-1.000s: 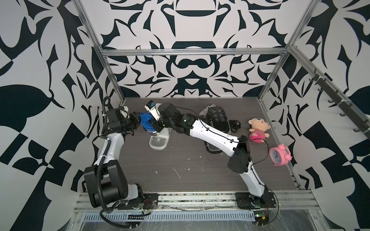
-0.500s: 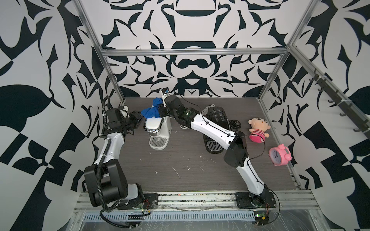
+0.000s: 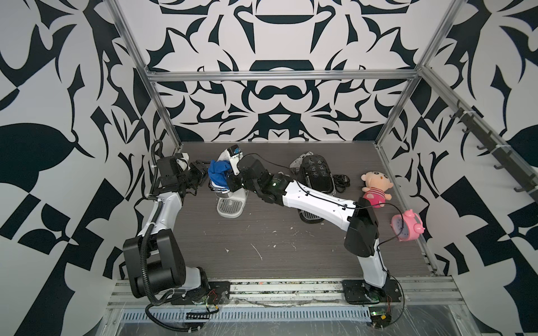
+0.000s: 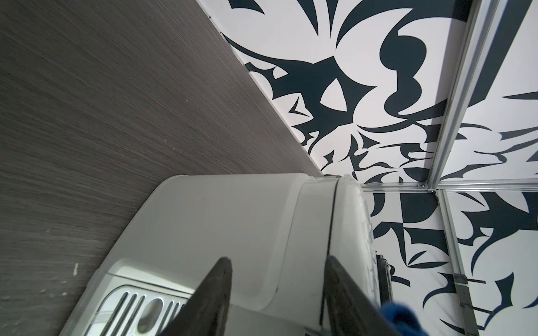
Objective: Wipe the surface of a coffee machine
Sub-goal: Wipe the dirt from the surface of the coffee machine.
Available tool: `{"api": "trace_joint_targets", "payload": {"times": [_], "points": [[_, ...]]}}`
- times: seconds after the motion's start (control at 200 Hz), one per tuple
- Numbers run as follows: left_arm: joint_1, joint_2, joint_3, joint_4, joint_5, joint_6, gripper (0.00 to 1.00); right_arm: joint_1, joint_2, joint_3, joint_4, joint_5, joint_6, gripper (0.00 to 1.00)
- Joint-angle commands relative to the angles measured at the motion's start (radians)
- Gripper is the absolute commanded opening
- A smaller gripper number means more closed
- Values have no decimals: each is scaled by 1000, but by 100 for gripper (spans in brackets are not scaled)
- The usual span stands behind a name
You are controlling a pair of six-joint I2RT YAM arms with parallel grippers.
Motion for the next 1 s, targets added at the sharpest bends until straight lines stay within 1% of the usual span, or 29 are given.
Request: {"api": "trace_joint_targets", "payload": {"times": [0.0, 0.055, 0.145, 0.3, 0.44, 0.61, 0.81, 0.995], "points": [[0, 19, 23, 22, 14, -11, 55, 14, -10, -33, -39, -70, -59, 0], [-1, 29, 27, 25, 19, -12, 55, 12, -8, -36, -28, -71, -58, 0], [0, 43, 29, 30, 29, -15, 54, -2, -6, -31, -22, -22, -45, 0], [0, 41, 27, 56, 39, -31, 55, -73, 2, -6, -8, 18, 83, 0], [-2, 45, 38, 64, 47, -59, 56, -123, 4, -37, 58, 37, 183, 0], [-15, 60, 40, 78, 67, -68, 56, -137, 14, -157, 232, -2, 254, 0], [-32, 70, 17, 131, 89, -85, 56, -153, 17, -364, 484, -70, 369, 0], [-54, 66, 5, 157, 98, -89, 56, -164, 8, -530, 690, -74, 430, 0]]}}
